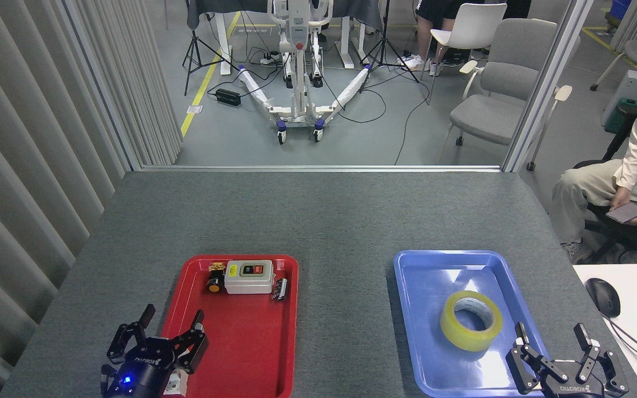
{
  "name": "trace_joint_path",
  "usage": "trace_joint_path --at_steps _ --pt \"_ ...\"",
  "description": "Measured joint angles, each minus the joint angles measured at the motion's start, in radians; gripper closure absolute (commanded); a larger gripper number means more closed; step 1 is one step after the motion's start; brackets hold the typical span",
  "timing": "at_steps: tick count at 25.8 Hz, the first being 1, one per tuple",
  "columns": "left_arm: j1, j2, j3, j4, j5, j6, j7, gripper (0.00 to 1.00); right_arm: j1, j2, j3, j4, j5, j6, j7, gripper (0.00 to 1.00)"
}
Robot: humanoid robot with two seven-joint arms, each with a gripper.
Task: Place and move tape with both arms
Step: 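Release the tape roll and retract the right gripper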
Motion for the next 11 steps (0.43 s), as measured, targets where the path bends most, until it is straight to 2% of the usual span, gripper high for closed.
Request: trace_joint_path --at_steps 11 --pt "-0.001 -0.006 0.007 0.004 0.002 0.003 0.000 0.01 -0.016 0.027 0.003 0.028 -0.005 0.009 -0.001 0.00"
